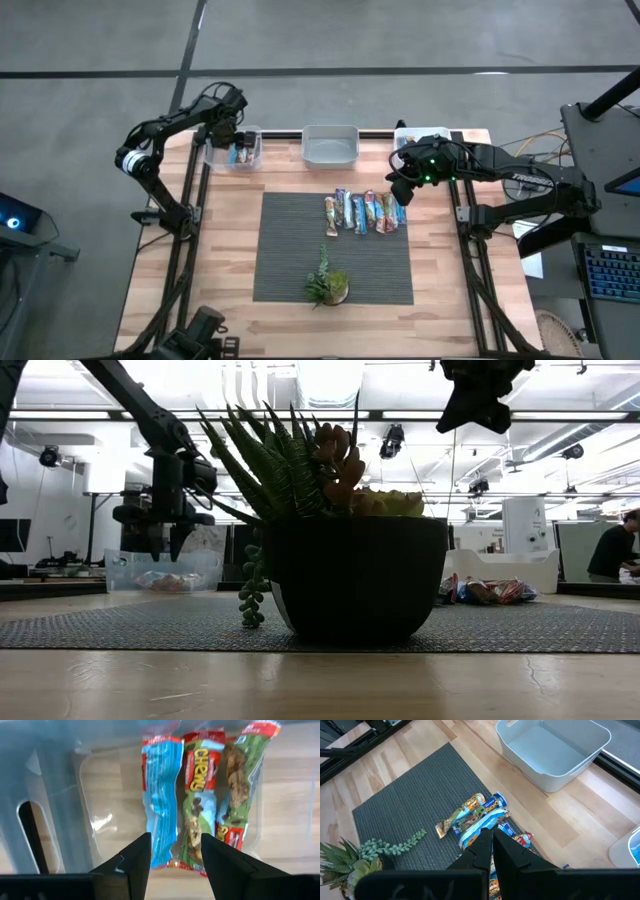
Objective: Pick and place Granola Bars by type
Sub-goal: Put the yellow granola bar into the white bin
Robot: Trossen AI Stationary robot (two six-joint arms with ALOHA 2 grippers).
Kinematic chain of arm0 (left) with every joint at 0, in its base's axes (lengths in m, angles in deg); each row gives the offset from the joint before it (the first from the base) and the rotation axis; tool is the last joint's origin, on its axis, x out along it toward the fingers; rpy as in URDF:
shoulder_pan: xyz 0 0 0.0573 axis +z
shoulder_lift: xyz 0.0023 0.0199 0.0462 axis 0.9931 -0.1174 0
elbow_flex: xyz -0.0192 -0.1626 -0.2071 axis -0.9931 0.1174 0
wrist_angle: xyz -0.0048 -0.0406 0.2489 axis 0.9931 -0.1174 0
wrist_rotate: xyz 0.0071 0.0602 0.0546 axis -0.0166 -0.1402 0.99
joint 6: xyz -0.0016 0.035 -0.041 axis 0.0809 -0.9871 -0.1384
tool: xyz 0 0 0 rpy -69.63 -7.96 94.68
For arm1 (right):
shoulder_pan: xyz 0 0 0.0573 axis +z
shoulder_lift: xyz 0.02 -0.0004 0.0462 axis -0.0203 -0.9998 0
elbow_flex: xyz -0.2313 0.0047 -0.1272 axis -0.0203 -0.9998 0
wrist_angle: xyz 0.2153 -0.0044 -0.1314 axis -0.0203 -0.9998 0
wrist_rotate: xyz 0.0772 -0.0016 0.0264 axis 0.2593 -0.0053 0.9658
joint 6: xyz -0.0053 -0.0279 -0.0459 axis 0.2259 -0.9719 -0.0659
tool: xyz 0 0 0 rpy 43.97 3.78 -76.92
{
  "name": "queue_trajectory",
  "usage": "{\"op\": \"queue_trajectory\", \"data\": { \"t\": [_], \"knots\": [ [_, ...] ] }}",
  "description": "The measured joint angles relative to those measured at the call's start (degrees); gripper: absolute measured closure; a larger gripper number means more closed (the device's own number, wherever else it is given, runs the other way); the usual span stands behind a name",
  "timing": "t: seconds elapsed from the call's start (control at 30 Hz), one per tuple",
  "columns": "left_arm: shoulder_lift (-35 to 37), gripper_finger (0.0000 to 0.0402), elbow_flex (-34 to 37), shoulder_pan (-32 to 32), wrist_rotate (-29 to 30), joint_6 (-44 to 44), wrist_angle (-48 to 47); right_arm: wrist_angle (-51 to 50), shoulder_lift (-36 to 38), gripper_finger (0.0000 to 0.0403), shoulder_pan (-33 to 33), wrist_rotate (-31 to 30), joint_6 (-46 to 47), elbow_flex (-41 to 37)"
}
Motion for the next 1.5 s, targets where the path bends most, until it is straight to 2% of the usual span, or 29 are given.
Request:
{"op": "queue_trajectory", "data": {
  "t": [0.13,0.33,0.4,0.7,0.9,1.2,1.5],
  "knots": [
    [0.0,0.0277,0.0,0.0,0.0,0.1,-1.3,0.0,0.0,0.0394,0.0,0.0,0.0,0.0],
    [0.5,0.0380,-1.3,0.0,0.0,0.1,-2.3,0.0,0.0,0.0394,0.0,0.0,0.0,0.0],
    [1.0,0.0394,-2.0,0.0,0.0,0.1,-2.6,0.0,0.0,0.0394,0.0,0.0,0.0,0.0],
    [3.6,0.0401,-10.9,-1.9,-0.8,0.1,-12.4,0.1,0.0,0.0394,0.0,0.0,-0.2,0.0],
    [6.7,0.0401,-17.6,-6.5,-7.0,-0.2,-13.7,0.7,0.0,0.0394,0.0,0.0,-0.5,0.0],
    [9.4,0.0401,-27.4,-18.5,-9.0,2.3,-13.7,1.1,0.0,0.0394,0.0,0.0,-0.7,0.0],
    [9.5,0.0401,-34.3,-34.8,-9.0,2.6,-10.8,1.1,0.0,0.0394,0.0,0.4,-0.6,0.0]
  ]
}}
